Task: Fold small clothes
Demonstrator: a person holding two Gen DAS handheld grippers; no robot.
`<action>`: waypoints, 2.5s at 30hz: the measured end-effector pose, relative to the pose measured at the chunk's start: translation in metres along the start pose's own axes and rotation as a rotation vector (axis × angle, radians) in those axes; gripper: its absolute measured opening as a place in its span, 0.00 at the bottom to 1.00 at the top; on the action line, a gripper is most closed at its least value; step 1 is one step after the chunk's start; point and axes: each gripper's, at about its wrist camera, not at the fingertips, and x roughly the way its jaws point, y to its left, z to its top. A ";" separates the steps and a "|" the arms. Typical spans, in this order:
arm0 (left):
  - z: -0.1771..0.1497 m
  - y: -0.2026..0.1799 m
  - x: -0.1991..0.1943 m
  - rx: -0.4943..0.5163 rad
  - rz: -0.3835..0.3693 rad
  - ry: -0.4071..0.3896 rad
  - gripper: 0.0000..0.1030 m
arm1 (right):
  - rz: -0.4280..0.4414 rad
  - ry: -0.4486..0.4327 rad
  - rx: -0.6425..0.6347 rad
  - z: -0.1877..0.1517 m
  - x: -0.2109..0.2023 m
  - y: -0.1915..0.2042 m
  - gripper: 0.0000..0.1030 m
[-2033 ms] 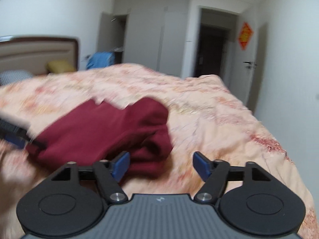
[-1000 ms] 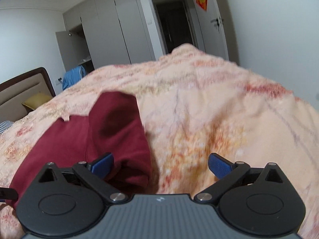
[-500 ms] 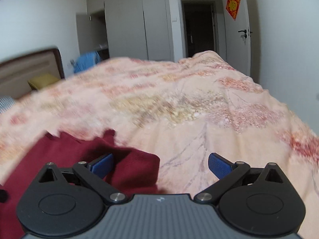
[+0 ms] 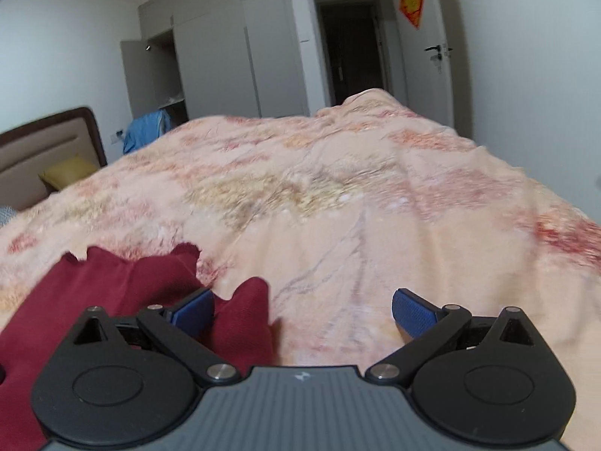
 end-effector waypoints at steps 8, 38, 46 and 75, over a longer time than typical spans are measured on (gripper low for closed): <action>-0.004 0.007 -0.002 -0.002 0.025 0.026 0.99 | -0.018 0.155 -0.027 -0.039 -0.041 0.000 1.00; 0.000 0.017 0.025 0.019 -0.106 0.076 0.99 | 0.427 0.133 0.098 -0.052 -0.023 0.016 1.00; 0.001 0.027 0.024 0.006 -0.125 0.083 1.00 | 0.408 0.056 0.041 -0.043 -0.039 0.034 0.98; 0.001 0.031 0.022 0.051 -0.063 0.095 1.00 | 0.133 -0.098 -0.069 -0.051 -0.094 0.068 0.35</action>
